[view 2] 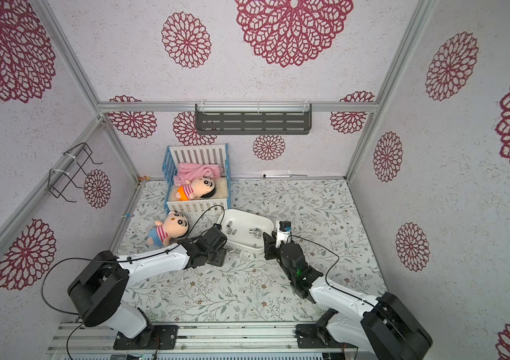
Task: Put the screws on the desktop into the storage box
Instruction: Pick up the screw from the center of the board.
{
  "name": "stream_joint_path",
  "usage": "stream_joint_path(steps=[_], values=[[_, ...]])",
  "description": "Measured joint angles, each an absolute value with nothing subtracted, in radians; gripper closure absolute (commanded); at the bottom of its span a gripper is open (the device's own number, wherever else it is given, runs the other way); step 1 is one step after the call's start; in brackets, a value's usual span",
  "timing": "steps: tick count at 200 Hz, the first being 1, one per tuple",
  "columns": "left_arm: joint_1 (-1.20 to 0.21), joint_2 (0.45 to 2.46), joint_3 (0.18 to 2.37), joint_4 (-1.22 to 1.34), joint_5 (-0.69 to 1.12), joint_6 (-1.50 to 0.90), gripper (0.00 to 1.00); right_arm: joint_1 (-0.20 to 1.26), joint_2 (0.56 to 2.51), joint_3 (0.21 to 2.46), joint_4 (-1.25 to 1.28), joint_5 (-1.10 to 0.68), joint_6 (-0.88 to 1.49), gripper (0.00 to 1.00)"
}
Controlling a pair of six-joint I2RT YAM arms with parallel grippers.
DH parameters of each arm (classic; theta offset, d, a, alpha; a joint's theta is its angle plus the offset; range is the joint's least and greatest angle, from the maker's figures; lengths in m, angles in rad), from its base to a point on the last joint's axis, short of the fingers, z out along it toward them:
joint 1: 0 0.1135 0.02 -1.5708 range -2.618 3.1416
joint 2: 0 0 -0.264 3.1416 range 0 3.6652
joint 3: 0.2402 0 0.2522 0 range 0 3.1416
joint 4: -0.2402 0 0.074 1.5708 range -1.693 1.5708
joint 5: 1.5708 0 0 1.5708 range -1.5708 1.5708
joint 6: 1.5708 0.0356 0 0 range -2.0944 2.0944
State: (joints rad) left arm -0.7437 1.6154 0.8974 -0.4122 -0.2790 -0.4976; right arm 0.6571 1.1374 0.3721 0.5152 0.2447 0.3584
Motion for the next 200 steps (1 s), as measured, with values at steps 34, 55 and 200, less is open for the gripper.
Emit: stream_joint_path(steps=[34, 55, 200], values=[[-0.731, 1.663, 0.916, -0.402, -0.278, -0.494, 0.36, 0.657, 1.150, 0.372, 0.515, 0.237, 0.358, 0.61], [-0.730, 1.696, 0.932, -0.389, -0.274, -0.483, 0.39, 0.657, 1.153, 0.372, 0.515, 0.236, 0.358, 0.61], [-0.723, 1.776, 0.953, -0.316, -0.244, -0.433, 0.51, 0.657, 1.159, 0.372, 0.515, 0.212, 0.358, 0.61]])
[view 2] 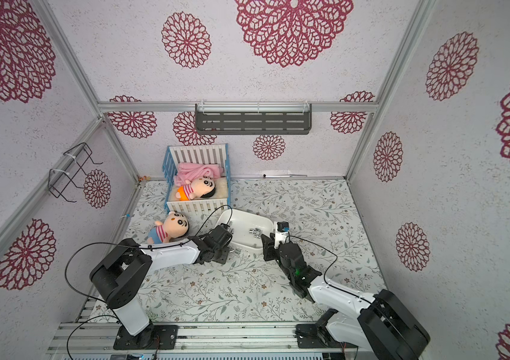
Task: Put the screws on the desktop into the storage box
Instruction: Pick up the screw from the center of the board.
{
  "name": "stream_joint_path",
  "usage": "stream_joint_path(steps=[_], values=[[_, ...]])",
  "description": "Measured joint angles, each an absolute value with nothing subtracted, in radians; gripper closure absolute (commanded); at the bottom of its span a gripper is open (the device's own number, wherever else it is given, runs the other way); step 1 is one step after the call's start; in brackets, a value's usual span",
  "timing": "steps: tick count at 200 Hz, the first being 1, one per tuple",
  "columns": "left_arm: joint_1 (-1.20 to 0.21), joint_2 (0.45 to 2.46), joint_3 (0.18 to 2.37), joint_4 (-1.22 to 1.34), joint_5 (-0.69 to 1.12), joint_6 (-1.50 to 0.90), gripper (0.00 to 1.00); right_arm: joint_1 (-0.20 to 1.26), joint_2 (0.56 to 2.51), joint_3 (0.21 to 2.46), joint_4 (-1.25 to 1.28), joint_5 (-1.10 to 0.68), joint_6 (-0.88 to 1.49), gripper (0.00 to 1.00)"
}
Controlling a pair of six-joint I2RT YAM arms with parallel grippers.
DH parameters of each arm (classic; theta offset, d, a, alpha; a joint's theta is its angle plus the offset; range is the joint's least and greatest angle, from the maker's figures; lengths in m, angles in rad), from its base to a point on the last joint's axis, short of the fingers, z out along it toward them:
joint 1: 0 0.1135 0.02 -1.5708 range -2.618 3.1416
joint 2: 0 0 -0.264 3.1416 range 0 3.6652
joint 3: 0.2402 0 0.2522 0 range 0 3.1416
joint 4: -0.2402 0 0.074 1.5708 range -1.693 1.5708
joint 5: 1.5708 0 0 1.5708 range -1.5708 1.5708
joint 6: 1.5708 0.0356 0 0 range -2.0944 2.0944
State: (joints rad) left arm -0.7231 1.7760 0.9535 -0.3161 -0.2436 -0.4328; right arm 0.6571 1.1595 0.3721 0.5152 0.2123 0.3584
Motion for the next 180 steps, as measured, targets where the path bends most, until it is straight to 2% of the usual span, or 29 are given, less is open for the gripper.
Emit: stream_joint_path(steps=[36, 62, 180], values=[[-0.715, 1.779, 0.954, -0.311, -0.244, -0.430, 0.51, 0.657, 1.159, 0.372, 0.515, 0.212, 0.358, 0.61], [-0.709, 1.781, 0.954, -0.310, -0.244, -0.430, 0.55, 0.657, 1.159, 0.372, 0.515, 0.212, 0.359, 0.61], [-0.700, 1.809, 0.983, -0.298, -0.211, -0.430, 0.54, 0.657, 1.167, 0.372, 0.515, 0.211, 0.358, 0.61]])
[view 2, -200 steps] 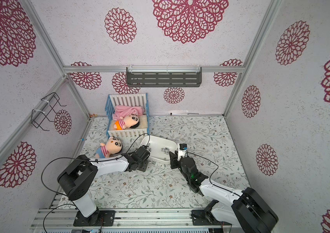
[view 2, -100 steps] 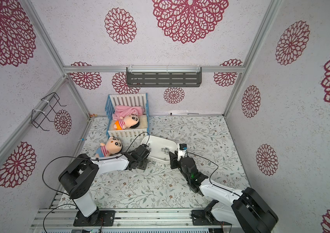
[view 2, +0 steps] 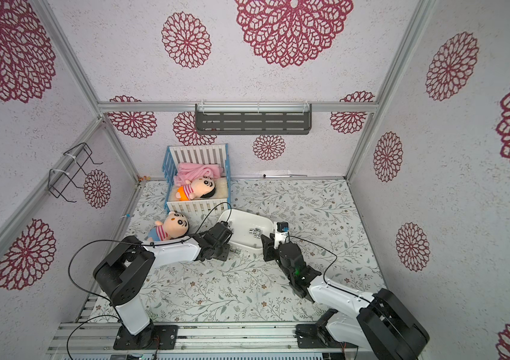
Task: Put the screws on the desktop into the storage box
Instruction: Pick up the screw from the center of the board.
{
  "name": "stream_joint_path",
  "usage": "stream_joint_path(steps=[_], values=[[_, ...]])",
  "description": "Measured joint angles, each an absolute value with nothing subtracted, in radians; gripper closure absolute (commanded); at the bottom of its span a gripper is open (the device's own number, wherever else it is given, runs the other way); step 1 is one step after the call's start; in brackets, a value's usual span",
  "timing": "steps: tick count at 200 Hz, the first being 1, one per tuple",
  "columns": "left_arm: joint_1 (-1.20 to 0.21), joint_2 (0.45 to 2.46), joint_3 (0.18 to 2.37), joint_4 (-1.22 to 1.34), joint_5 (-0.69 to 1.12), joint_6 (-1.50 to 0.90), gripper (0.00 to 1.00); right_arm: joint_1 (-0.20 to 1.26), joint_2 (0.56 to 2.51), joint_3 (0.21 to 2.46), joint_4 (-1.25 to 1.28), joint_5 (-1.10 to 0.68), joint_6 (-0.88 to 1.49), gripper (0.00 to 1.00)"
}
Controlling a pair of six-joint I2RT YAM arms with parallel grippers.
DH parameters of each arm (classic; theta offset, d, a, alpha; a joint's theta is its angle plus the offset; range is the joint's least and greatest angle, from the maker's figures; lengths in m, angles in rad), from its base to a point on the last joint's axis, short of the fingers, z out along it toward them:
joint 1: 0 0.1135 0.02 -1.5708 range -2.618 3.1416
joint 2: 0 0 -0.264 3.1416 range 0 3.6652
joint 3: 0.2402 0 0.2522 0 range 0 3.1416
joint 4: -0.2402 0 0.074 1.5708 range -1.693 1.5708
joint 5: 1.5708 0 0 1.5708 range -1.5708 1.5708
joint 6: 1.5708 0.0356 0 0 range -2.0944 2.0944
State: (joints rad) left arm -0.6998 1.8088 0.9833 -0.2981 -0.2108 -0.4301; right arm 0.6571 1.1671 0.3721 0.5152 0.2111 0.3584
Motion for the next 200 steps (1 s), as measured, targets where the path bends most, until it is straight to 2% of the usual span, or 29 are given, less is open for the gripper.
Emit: stream_joint_path(steps=[65, 111, 146, 184, 200], values=[[-0.700, 1.825, 1.000, -0.292, -0.209, -0.430, 0.60, 0.657, 1.172, 0.373, 0.515, 0.211, 0.358, 0.61], [-0.700, 1.825, 1.000, -0.297, -0.218, -0.437, 0.71, 0.657, 1.172, 0.373, 0.515, 0.211, 0.358, 0.61], [-0.700, 1.821, 1.002, -0.309, -0.224, -0.439, 0.75, 0.657, 1.172, 0.373, 0.515, 0.211, 0.358, 0.61], [-0.705, 1.759, 0.974, -0.358, -0.228, -0.440, 0.83, 0.657, 1.174, 0.373, 0.515, 0.211, 0.358, 0.61], [-0.712, 1.690, 0.958, -0.378, -0.232, -0.450, 0.83, 0.657, 1.176, 0.373, 0.515, 0.212, 0.358, 0.61]])
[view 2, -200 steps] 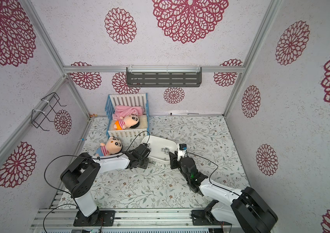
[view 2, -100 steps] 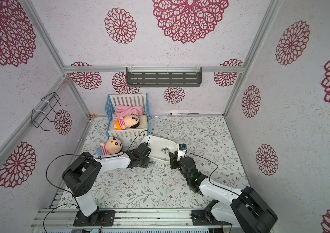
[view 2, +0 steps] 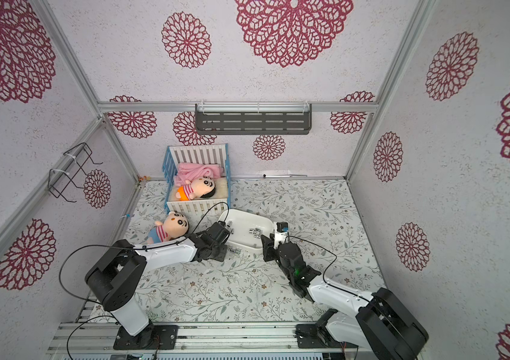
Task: Put the screws on the desktop into the storage box
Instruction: Pick up the screw from the center of the board, then place the screw in the storage box.
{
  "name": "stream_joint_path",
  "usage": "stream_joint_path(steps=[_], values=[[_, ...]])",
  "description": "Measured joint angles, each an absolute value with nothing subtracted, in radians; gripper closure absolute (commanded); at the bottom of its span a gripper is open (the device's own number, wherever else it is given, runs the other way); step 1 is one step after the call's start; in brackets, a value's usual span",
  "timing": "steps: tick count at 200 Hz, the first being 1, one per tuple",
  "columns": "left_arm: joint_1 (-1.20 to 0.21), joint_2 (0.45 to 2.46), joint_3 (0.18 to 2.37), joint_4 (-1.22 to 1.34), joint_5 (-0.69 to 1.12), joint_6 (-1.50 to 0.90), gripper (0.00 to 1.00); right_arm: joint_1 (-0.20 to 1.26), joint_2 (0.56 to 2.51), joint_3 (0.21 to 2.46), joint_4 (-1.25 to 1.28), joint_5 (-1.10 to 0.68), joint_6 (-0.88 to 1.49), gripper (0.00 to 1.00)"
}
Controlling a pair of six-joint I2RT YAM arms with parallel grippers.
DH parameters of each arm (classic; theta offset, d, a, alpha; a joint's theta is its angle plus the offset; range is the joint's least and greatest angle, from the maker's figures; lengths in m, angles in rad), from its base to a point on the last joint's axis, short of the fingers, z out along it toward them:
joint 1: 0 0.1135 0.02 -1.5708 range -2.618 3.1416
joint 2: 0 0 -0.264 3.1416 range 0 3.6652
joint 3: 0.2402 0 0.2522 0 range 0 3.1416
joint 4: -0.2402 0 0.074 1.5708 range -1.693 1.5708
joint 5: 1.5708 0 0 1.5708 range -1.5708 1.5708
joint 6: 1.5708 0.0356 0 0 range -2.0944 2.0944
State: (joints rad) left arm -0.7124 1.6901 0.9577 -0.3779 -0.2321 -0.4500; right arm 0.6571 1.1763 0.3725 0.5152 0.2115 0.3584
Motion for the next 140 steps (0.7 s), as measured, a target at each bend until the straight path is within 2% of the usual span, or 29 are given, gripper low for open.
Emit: stream_joint_path(steps=[38, 78, 93, 103, 119, 140], values=[[-0.768, 1.529, 0.996, -0.387, -0.275, -0.464, 0.82, 0.657, 1.193, 0.373, 0.516, 0.213, 0.358, 0.61], [-0.782, 1.650, 1.235, -0.377, -0.318, -0.464, 0.82, 0.657, 1.192, 0.373, 0.516, 0.222, 0.358, 0.60], [-0.780, 1.744, 1.319, -0.364, -0.317, -0.465, 0.77, 0.657, 1.189, 0.373, 0.517, 0.224, 0.358, 0.60], [-0.779, 1.797, 1.355, -0.362, -0.315, -0.466, 0.68, 0.657, 1.187, 0.372, 0.518, 0.224, 0.358, 0.60], [-0.778, 1.865, 1.384, -0.365, -0.316, -0.466, 0.65, 0.657, 1.187, 0.373, 0.520, 0.224, 0.358, 0.60], [-0.772, 1.905, 1.391, -0.380, -0.316, -0.470, 0.56, 0.657, 1.187, 0.373, 0.523, 0.225, 0.358, 0.60]])
